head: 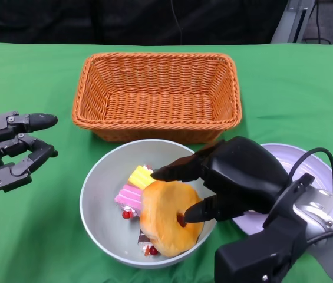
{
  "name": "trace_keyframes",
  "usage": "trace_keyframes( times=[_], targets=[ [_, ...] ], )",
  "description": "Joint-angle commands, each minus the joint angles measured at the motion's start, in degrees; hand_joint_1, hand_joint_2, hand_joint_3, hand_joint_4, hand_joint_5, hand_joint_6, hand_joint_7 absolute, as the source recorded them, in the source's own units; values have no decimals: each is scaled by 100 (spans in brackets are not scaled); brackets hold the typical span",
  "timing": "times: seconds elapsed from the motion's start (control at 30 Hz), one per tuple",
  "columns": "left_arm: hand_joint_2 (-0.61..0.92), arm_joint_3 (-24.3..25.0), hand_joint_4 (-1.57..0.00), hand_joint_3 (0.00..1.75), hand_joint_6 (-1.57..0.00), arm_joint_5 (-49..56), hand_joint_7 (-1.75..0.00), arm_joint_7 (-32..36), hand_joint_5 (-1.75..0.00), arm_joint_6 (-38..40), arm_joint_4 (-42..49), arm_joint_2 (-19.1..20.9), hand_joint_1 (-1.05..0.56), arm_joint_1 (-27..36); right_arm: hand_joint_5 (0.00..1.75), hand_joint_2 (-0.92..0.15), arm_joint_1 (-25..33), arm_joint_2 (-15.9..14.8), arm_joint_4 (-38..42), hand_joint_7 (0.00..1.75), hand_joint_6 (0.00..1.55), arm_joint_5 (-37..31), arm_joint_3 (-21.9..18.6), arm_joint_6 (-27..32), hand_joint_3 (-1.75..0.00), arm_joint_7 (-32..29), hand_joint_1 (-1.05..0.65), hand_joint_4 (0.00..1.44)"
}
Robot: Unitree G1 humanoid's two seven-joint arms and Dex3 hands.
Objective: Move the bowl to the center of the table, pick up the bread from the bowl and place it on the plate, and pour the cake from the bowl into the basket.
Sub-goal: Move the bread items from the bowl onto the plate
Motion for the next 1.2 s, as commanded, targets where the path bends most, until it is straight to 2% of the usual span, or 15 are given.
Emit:
trace_keyframes(
  times=[0.03,0.3,0.8,0.93,1.03,1.2],
  targets=[
    [74,66,-70,49,-96,-66,-21,48,-113,19,-120,61,-6,124,1,-86,-125,-65,281,0,66,-191,98,-279,0,-308,-63,74],
    [73,79,-70,48,-96,-21,-21,122,-112,5,-209,72,-9,204,0,-85,-290,20,791,0,66,-636,304,-487,0,-756,-65,73],
    [72,64,-72,51,-98,10,-20,127,-112,-128,-134,24,-9,218,0,-88,-547,247,1145,0,63,-1258,565,-354,-1,-1366,-70,73],
    [72,89,-72,50,-98,-81,-19,74,-111,-61,-152,-7,-9,232,0,-90,-633,204,1282,0,60,-1797,758,-269,-1,-1980,-73,73],
    [72,73,-73,49,-98,-6,-19,127,-111,-113,-147,14,-11,241,0,-88,-686,198,1438,0,61,-1956,839,-295,0,-2319,-73,73],
    [73,94,-74,47,-98,-50,-19,89,-112,-109,-123,2,-12,231,0,-87,-784,185,1630,0,60,-2129,949,-245,0,-2542,-73,71]
  ],
)
